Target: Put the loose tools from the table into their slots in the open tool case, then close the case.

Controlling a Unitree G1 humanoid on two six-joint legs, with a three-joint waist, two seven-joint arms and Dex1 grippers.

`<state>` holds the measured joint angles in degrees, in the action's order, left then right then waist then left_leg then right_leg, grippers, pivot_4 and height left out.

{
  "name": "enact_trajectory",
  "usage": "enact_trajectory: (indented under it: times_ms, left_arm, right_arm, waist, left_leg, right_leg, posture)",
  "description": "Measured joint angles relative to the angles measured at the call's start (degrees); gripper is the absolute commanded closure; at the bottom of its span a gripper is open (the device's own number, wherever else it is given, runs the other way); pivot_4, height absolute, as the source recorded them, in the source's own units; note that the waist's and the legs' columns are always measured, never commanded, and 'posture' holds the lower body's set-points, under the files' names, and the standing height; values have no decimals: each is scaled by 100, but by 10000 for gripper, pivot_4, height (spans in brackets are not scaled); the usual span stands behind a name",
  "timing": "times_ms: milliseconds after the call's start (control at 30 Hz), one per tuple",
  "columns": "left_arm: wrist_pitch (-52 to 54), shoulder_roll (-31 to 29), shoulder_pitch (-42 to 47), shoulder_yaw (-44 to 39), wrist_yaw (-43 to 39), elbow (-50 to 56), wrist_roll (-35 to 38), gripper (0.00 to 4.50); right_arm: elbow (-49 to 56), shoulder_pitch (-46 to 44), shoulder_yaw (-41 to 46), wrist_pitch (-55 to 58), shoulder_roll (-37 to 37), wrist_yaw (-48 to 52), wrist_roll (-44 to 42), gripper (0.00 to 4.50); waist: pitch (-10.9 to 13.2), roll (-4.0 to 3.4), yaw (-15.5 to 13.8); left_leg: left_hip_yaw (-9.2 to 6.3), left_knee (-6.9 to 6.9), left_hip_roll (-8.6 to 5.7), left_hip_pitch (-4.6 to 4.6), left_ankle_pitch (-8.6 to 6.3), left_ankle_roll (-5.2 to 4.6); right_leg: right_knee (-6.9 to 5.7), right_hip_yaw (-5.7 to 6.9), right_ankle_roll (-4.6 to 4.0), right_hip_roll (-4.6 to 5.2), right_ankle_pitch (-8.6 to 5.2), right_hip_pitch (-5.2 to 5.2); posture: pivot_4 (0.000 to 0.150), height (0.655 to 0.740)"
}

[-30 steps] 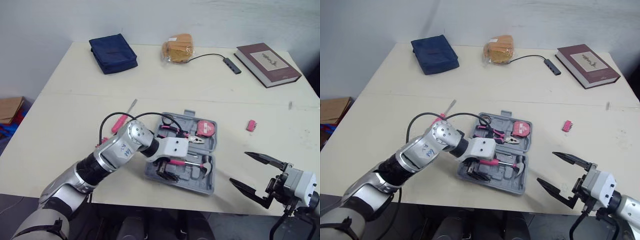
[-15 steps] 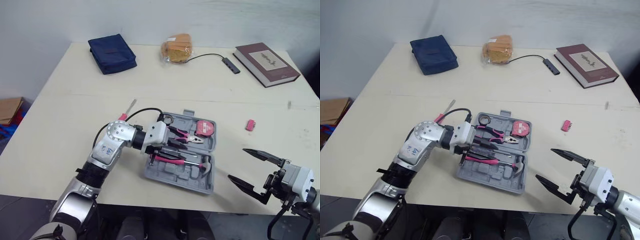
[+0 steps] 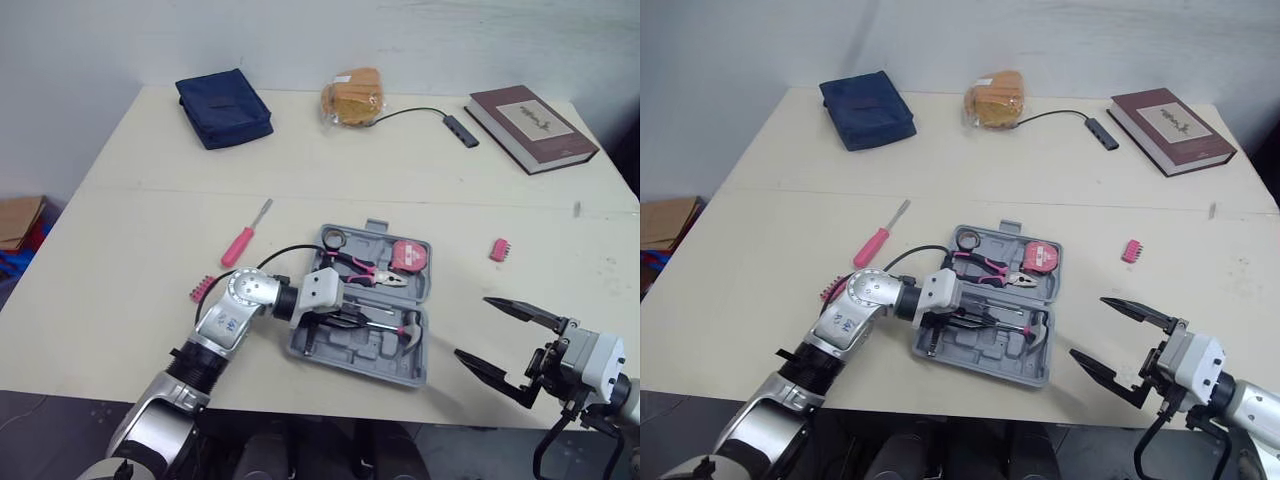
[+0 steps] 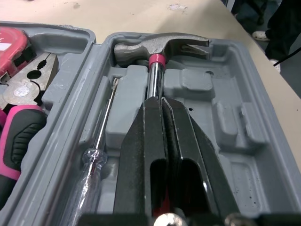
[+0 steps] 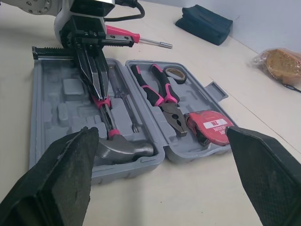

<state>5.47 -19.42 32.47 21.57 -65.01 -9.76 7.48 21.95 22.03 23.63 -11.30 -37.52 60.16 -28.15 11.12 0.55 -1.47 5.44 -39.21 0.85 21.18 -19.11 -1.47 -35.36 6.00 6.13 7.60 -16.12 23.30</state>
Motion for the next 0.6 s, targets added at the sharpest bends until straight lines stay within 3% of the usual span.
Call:
enact_trajectory:
  times_ms: [300, 600]
  left_arm:
    - [659, -187, 189, 319, 82, 290, -259, 44544]
    - [1975, -311, 316, 717, 300, 640, -428, 44544]
  right_arm:
    - [1, 97, -43, -2, 15, -53, 2, 0]
    - [-8, 102, -73, -106, 70, -103, 60, 0]
  waist:
    - [-27, 4, 3]
    - [-165, -29, 18]
  left_leg:
    - [-5, 0, 2, -21, -1, 0]
    - [-15, 18, 52, -143, -76, -12]
  right_leg:
    - [4, 3, 0, -2, 0, -25]
    - [65, -8, -23, -6, -14, -166]
  posture:
    - [1500, 7400]
    - [1500, 7400]
